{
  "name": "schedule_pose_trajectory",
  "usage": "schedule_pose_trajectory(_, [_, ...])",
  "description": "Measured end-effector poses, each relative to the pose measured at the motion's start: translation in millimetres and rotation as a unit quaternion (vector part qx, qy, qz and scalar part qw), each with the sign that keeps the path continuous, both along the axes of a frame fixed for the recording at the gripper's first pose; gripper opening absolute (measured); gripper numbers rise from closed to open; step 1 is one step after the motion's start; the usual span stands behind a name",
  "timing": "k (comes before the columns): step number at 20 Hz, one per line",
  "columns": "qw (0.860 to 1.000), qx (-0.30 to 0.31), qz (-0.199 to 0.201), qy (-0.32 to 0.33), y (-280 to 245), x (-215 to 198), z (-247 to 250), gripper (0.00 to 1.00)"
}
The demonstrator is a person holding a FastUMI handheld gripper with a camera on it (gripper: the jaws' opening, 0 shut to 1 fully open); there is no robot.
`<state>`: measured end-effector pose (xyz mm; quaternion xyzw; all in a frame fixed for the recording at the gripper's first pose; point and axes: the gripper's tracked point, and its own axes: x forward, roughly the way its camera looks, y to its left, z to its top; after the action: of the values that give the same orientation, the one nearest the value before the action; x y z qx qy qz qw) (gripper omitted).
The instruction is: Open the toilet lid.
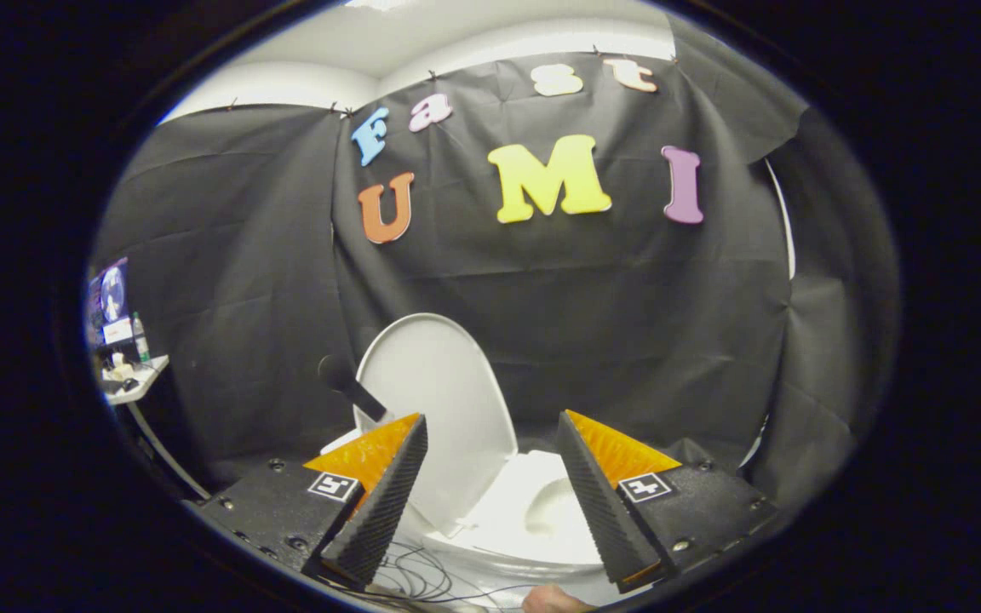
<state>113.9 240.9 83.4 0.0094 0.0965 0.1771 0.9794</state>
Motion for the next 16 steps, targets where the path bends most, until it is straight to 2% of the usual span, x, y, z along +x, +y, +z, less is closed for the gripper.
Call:
schedule_pose_trajectory(4, [0.998,-0.029,-0.027,-0.045,-35,-10,4,0.98])
schedule_pose_trajectory(11, [0.996,-0.002,-0.05,-0.069,-79,-29,9,0.98])
schedule_pose_trajectory(16, [0.994,-0.007,-0.074,-0.085,-116,-45,5,0.98])
